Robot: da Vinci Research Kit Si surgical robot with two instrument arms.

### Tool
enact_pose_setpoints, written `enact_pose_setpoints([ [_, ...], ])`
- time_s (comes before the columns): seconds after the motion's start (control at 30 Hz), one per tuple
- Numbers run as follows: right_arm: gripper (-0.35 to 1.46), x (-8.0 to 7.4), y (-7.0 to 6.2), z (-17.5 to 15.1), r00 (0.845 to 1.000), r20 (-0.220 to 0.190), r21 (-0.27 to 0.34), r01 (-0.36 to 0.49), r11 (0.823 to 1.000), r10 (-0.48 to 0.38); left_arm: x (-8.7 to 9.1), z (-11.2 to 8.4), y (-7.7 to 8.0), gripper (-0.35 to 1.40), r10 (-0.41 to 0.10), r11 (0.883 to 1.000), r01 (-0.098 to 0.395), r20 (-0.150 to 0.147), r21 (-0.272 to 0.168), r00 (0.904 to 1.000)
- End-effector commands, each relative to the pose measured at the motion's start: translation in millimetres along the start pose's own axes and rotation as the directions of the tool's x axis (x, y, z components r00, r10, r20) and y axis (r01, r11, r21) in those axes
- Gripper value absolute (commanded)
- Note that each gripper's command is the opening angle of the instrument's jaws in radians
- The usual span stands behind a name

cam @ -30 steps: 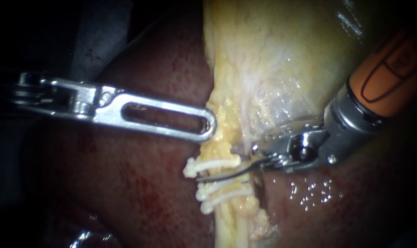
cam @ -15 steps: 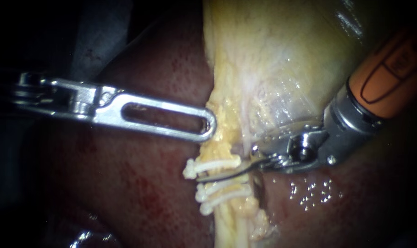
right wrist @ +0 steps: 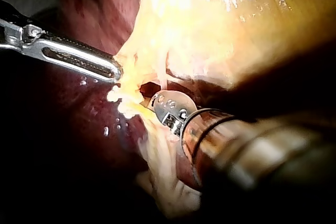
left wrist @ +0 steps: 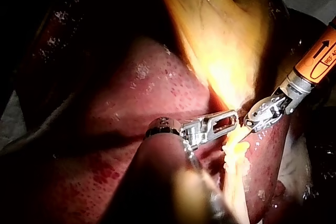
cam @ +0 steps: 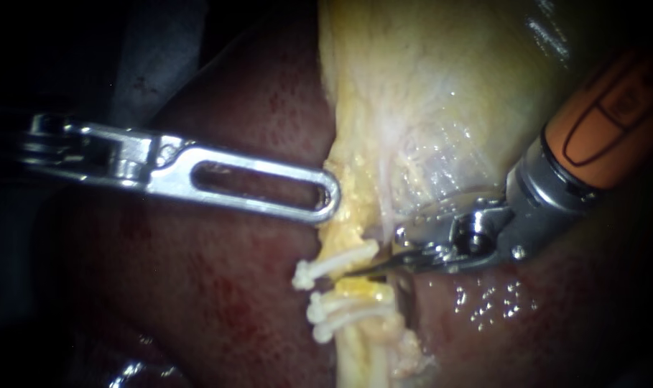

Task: Go to the cutting position left tube

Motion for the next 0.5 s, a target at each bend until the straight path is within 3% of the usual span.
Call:
enact_pose_setpoints([
  [0.03, -0.35, 0.0, 0.0, 0.0, 1.0, 0.001, 0.001, 0.001, 1.0, -0.001, 0.0, 0.0, 0.0, -0.35, 0.0, 1.0, 0.0, 0.0, 0.0, 1.0],
  [0.5, -0.35, -0.3, 0.0, 0.0, 1.0, 0.004, 0.005, 0.004, 1.0, -0.004, -0.1, -0.1, -0.1, -0.35, 0.005, 1.0, -0.005, 0.0, 0.001, 1.0],
])
